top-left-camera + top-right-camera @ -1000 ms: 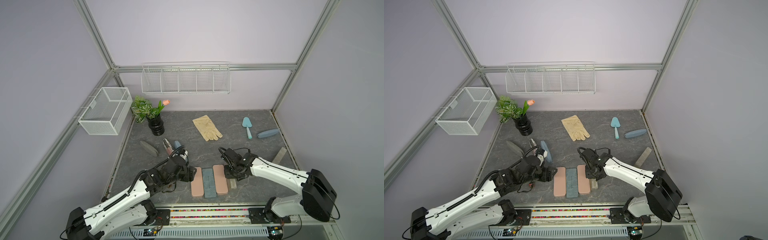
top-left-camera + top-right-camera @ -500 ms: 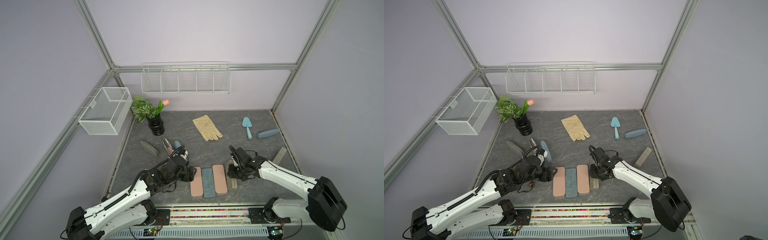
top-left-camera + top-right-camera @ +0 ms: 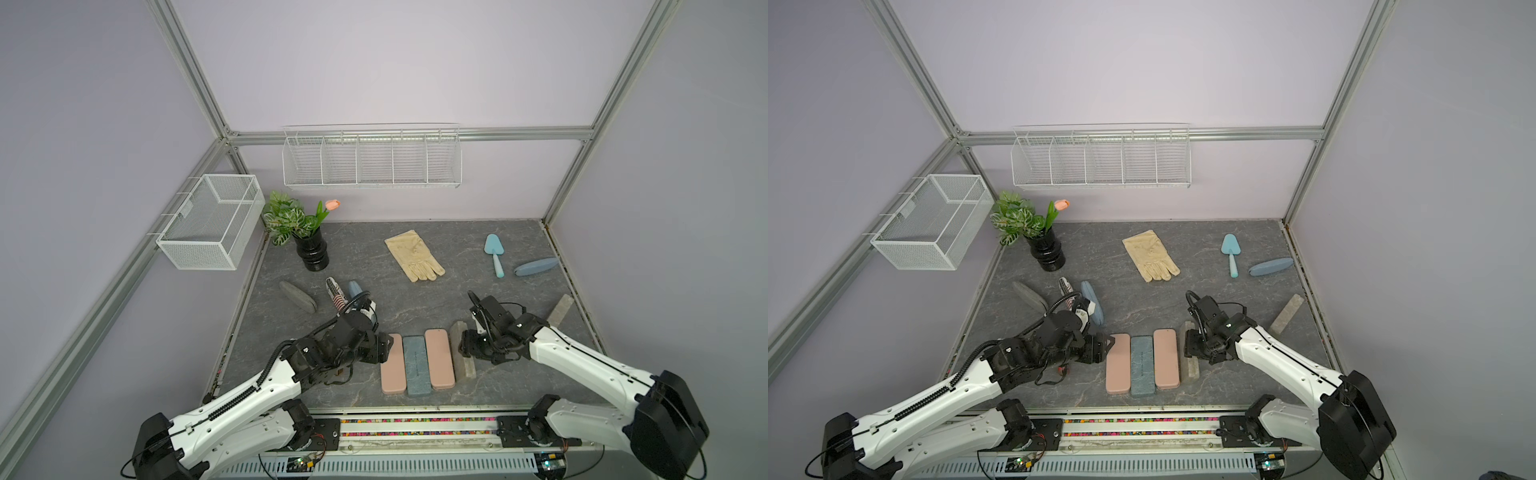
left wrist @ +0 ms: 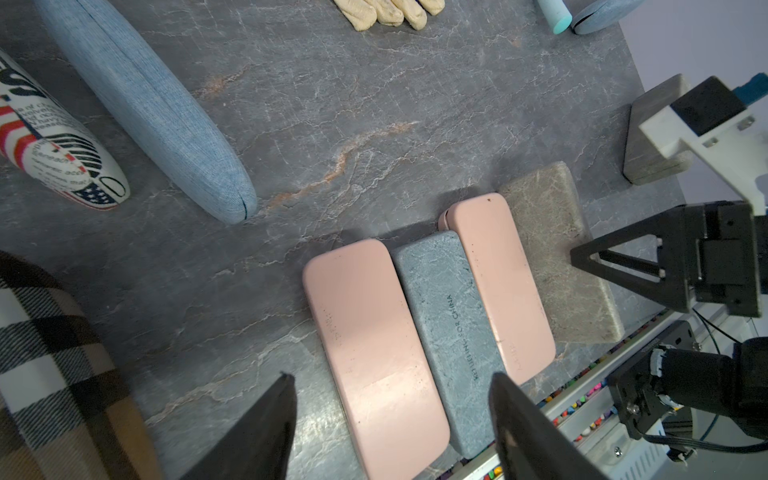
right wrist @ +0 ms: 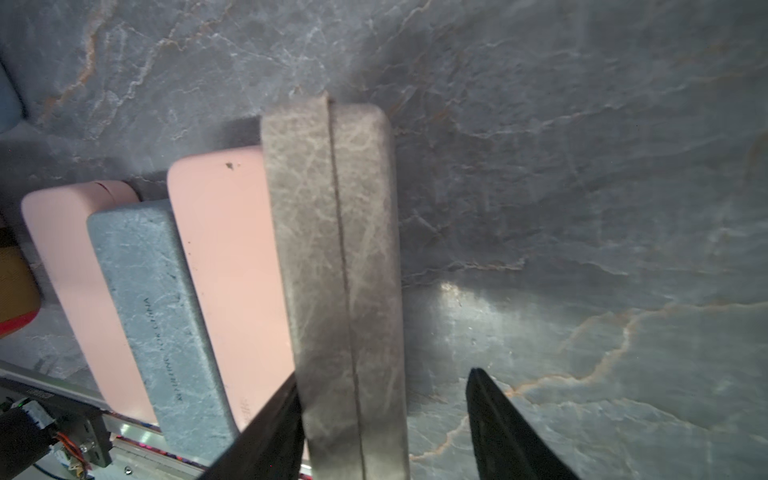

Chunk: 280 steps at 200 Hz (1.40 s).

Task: Close the glasses case
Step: Place the glasses case at the center of the board, then move the glasses case to the center of the board.

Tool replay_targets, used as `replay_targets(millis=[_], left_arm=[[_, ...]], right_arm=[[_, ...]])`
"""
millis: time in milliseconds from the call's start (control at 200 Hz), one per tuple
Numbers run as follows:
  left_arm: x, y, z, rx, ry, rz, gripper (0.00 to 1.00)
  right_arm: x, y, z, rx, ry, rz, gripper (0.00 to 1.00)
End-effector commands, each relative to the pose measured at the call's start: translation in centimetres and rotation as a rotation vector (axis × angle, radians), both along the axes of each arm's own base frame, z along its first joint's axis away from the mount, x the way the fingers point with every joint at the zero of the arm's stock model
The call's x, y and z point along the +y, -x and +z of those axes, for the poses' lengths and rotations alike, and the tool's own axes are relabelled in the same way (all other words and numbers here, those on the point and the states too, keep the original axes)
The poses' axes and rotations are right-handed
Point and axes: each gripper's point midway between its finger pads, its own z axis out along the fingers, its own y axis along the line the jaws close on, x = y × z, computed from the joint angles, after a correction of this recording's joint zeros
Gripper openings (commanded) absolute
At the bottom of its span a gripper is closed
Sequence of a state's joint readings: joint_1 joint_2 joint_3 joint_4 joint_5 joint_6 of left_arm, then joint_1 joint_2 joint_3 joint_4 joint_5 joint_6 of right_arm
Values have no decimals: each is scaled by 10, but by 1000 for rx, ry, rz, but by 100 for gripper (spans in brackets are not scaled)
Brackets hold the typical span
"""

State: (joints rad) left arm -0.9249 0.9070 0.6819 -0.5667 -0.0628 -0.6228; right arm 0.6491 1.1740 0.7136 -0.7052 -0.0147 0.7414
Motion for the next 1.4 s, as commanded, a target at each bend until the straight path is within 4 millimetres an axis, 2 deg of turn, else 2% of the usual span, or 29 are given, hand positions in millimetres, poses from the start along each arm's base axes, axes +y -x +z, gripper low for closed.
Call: replay_targets(millis=[0,235,420,570,605,665,745,885,970,1160,1395], left_arm=[[3,1,-3,0,-17,-4,74],[3,1,-3,-2,-15,-2,74],[2,1,-4,0,-18,-5,74],[2,1,-4,1,-18,-5,74],[2,1,-4,0,-17,-4,74],[2,1,-3,-1,-16,-4,74],[2,1,-3,0,-17,-5,74],[2,1,-4,1,-18,-5,74],[1,1,-3,4,-15,-7,74],[1,2,-2,-1,-7,-9,74],[1,2,-2,-1,-6,-11,74]], right_arm=[[-20,6,1,22,75,-60,63],[-36,7,-3,40,150,-104,64],[-32,3,3,13,134,-90,64],[-41,1,0,25,196,-111,65],[-46,-1,1,13,220,-133,61],[-57,-6,2,-27,268,-183,45],[-69,-15,7,-73,316,-245,30],[-74,-28,2,-77,332,-288,19],[-70,-33,-8,-51,319,-275,16],[-68,-24,-31,33,345,-229,15],[-58,-14,-37,59,304,-182,16]])
